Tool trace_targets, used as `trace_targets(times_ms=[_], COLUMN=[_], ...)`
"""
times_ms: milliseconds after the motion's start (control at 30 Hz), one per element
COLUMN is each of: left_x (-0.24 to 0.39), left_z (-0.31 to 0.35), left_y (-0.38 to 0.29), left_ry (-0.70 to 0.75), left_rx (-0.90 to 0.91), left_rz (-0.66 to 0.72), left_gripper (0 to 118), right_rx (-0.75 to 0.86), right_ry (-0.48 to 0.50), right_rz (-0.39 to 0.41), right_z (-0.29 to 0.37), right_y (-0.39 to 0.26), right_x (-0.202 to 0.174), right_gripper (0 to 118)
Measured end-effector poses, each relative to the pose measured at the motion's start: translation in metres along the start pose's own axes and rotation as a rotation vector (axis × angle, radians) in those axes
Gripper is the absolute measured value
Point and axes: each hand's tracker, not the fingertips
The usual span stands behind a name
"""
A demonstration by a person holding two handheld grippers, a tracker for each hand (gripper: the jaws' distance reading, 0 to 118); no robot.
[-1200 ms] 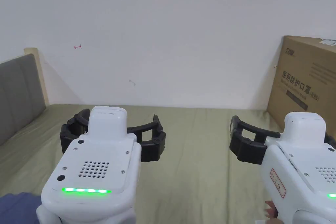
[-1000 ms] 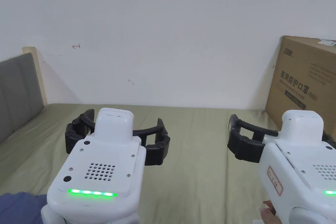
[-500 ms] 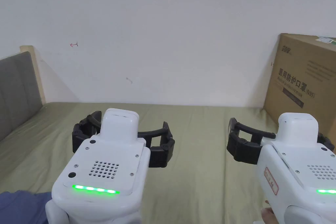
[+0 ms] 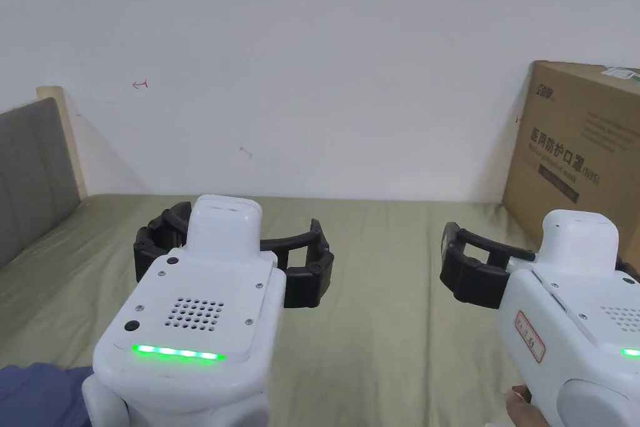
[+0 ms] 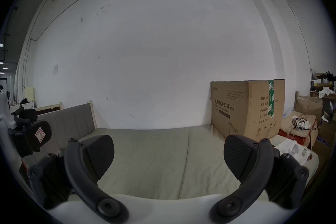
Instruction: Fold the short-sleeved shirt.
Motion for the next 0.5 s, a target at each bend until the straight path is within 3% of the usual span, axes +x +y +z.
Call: trace_targets(times_ms=[300, 367, 400, 433, 467, 500], left_x=[-0.003, -0.0037, -0.0046, -0.0053, -0.0048, -0.0028], left_z=[-0.0002, 0.0025, 0.0048, 0.0066, 0.0069, 0.0047], left_y=[0.0001, 0.0002, 0.001, 0.0016, 0.0023, 0.0022], left_ry=[0.004, 0.009, 0.001, -0.021, -0.018, -0.004], left_rx=[0.007, 0.019, 0.023, 0.028, 0.026, 0.01], left_rz=[0.004, 0.002, 0.006, 0.016, 0.014, 0.005], left_gripper=[116, 101, 77, 24, 0, 0], right_rx=[0.006, 0.003, -0.002, 0.003, 0.022, 0.026], right_ry=[0.033, 0.054, 0.069, 0.079, 0.088, 0.051], right_rz=[-0.014, -0.014, -0.015, -0.019, -0.018, 0.001], right_z=[0.0021, 0.0019, 0.0022, 0.0046, 0.0077, 0.0066], right_y=[0.003, 0.003, 0.0028, 0.002, 0.0008, 0.0008], right_x=[-0.0013, -0.0017, -0.0018, -0.0013, -0.0017, -0.0035], right_gripper=[117, 115, 108, 81, 4, 0])
